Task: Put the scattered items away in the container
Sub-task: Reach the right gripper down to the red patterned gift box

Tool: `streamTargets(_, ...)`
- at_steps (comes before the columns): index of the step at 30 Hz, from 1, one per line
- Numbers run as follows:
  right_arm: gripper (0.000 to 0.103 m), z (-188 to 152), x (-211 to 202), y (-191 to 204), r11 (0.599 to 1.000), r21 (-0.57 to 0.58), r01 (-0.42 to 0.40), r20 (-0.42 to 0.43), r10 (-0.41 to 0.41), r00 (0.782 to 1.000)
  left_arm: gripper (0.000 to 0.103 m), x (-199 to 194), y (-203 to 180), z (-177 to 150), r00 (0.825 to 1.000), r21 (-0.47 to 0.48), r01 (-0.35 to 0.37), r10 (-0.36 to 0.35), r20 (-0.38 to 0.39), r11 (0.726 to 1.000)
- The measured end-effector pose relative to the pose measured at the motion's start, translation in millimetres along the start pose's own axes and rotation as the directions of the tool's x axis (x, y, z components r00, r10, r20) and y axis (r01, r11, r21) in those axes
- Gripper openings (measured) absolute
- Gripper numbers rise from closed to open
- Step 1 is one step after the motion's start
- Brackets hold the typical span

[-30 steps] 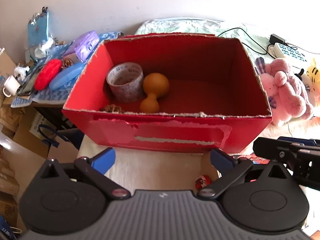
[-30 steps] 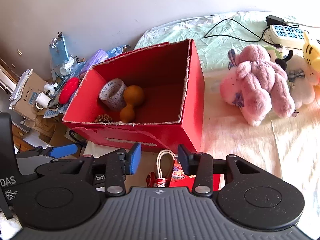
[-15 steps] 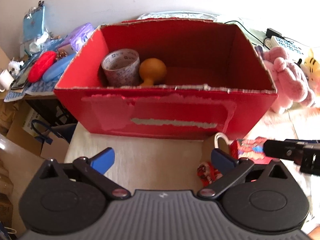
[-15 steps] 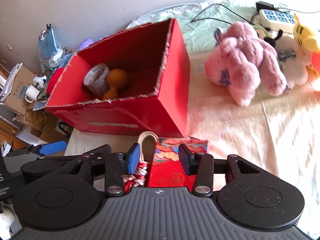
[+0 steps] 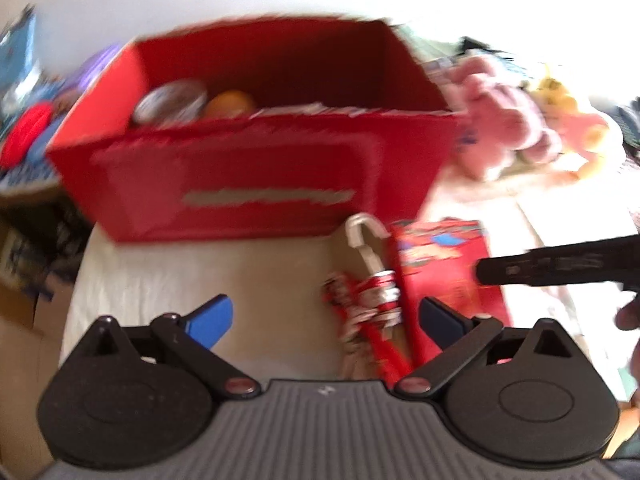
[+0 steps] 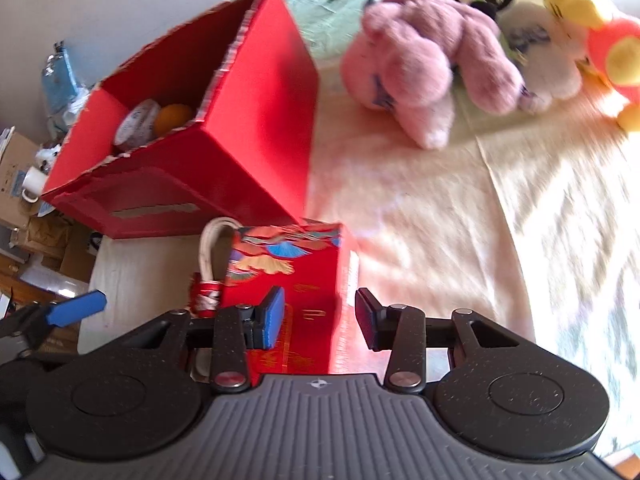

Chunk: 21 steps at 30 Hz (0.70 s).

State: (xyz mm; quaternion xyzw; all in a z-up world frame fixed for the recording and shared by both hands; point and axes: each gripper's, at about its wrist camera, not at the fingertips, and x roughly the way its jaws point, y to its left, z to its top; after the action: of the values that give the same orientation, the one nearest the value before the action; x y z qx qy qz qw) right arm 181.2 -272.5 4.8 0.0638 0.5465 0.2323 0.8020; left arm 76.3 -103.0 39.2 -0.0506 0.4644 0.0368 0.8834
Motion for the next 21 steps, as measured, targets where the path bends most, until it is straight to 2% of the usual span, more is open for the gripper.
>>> streamTargets(5, 0.043, -0.3, -0.7, -14.0, 0.999, 0.045, 0.002, -0.008, -0.002, 1.0, 0.097, -5.7, -25.2, 0.1, 0.991, 0.12, 0.133, -0.135, 0.014, 0.984)
streamTargets(10, 0.044, 2.2, -2.2, -24.5, 0.996, 0.088, -0.021, -0.016, 0.022, 1.0, 0.097, 2.9, -46.9, -1.4, 0.969, 0.194, 0.245, -0.24, -0.051, 0.95)
streamTargets(13, 0.044, 1.2, -3.5, -26.2, 0.996, 0.084, -0.033, -0.02, 0.035, 0.999, 0.097, 15.0, -56.8, -3.1, 0.96, 0.22, 0.274, -0.255, -0.111, 0.936)
streamTargets(16, 0.044, -0.4, -2.5, -27.9, 0.995, 0.082, -0.058, -0.035, 0.061, 0.998, 0.097, 28.0, -58.8, -5.6, 0.944, 0.201, 0.315, -0.284, -0.17, 0.927)
streamTargets(21, 0.045, 1.8, 0.7, -29.8, 0.992, 0.088, -0.086, -0.05, 0.09, 0.995, 0.1, 34.7, -61.5, -10.2, 0.946, 0.206, 0.307, -0.274, -0.174, 0.929)
